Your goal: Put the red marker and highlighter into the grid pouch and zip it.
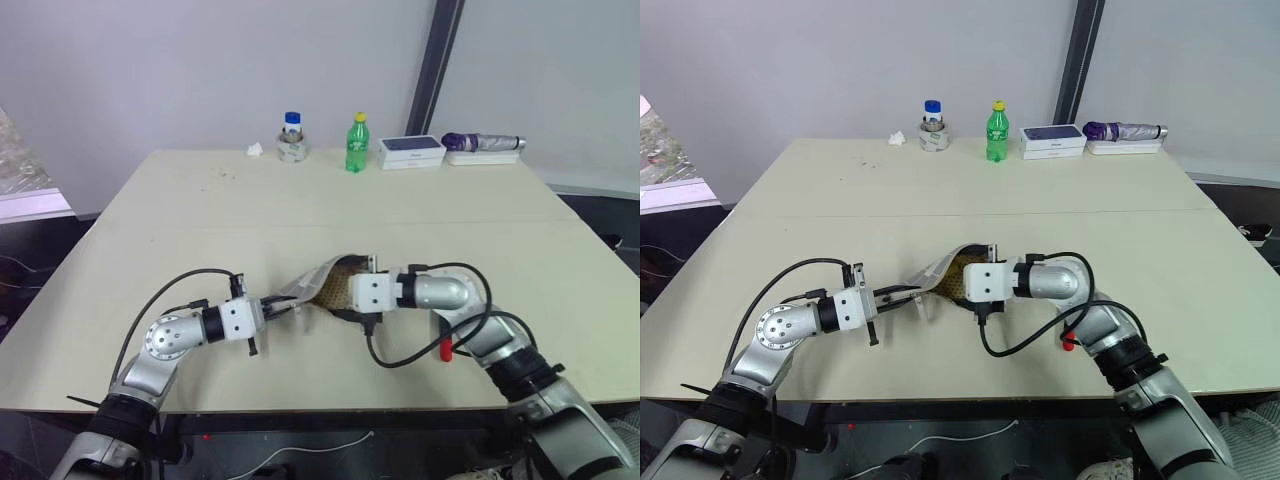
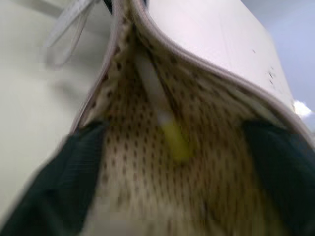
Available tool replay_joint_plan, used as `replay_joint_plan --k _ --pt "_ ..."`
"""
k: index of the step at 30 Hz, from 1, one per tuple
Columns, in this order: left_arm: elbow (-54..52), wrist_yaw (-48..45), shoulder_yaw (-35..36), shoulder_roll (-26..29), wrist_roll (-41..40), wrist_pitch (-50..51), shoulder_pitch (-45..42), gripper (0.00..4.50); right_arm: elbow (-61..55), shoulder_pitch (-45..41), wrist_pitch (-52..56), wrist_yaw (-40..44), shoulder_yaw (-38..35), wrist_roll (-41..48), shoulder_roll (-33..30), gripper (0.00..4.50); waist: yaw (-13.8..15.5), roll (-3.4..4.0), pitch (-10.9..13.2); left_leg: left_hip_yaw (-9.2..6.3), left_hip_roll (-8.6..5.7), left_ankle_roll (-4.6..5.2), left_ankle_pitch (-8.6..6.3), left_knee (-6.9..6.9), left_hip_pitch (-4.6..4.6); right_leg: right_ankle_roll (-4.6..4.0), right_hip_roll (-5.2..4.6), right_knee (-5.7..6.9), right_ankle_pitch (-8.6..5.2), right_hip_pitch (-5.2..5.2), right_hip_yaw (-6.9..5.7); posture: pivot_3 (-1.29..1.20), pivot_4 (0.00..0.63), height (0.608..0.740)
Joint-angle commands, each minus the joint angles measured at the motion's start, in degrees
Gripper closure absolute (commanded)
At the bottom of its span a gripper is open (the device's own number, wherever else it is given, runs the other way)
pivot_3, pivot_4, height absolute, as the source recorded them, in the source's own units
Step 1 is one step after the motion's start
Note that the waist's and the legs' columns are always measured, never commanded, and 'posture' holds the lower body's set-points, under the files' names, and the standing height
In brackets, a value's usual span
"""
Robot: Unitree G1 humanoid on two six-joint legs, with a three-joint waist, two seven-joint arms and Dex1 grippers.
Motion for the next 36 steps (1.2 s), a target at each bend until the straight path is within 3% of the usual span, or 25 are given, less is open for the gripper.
replay_joint_plan --k 1,6,13,20,25,28,31,36 --pt "1.95 2.66 3.83 1.19 0.02 -0.77 -0.77 4.5 -8.56 4.08 7.21 -0.04 -7.17 8.16 -0.92 0.02 -0.05 0.0 0.0 -0.01 0.03 0.0 0.0 0.0 0.0 0.0 0.0 0.0 0.0 0.0 -0.01 0.0 0.15 0.74" --pt "2.47 2.98 3.75 1.54 0.98 -2.24 0.15 4.5 -20.48 13.97 24.08 -3.29 -18.15 19.62 -1.55 0.02 0.14 0.0 0.0 -0.02 0.1 0.0 0.0 -0.02 0.0 0.0 -0.01 -0.01 0.0 0.02 -0.02 0.0 0.15 0.74" --pt "3.58 3.74 2.62 0.57 2.34 -3.84 0.58 4.5 -34.04 23.81 47.91 -26.58 -27.0 16.7 7.39 0.02 0.09 -0.01 -0.01 -0.06 0.09 -0.01 0.0 -0.03 0.02 0.0 -0.04 0.03 0.0 0.03 -0.03 0.0 0.15 0.74" --pt "3.94 3.18 1.33 -0.75 2.7 -4.16 0.21 4.5 -49.09 36.49 62.76 -37.03 -25.63 13.5 11.46 0.02 0.22 0.0 -0.01 -0.05 0.05 0.0 -0.01 -0.07 0.0 0.0 -0.06 -0.01 0.0 0.01 -0.01 0.0 0.15 0.74" --pt "4.29 2.8 0.96 -1.21 2.82 -4.13 -0.44 4.5 -49.59 38.16 68.64 -40.68 -26.0 12.82 12.62 0.02 0.13 0.0 -0.01 -0.07 0.07 0.0 -0.01 -0.07 0.04 -0.01 -0.04 0.01 0.0 0.02 -0.01 0.0 0.15 0.74" --pt "4.67 2.77 0.73 -1.24 3.24 -4.39 -0.89 4.5 -48.95 37.43 71.73 -41.88 -28.41 15.09 16.36 0.02 0.06 -0.01 -0.02 -0.07 0.05 0.01 -0.01 -0.08 0.03 -0.01 -0.04 0.01 0.0 0.02 -0.01 0.0 0.15 0.74" --pt "4.86 3.19 0.75 -1.34 3.4 -4.43 -1.12 4.5 -47.59 36.82 77.02 -41.14 -29.98 17.57 18.83 0.86 -0.01 0.0 -0.02 -0.07 0.07 0.01 -0.01 -0.09 0.03 -0.01 -0.03 0.01 0.0 0.02 -0.01 0.0 0.15 0.74" --pt "4.56 3.6 0.7 -1.35 3.95 -4.63 -0.9 4.5 -47.04 33.35 77.68 -41.39 -29.87 17.7 17.9 3.52 -0.02 -0.06 -0.05 -0.08 0.06 0.01 -0.01 -0.08 0.03 -0.01 -0.03 0.01 0.0 0.02 -0.02 0.0 0.15 0.74"
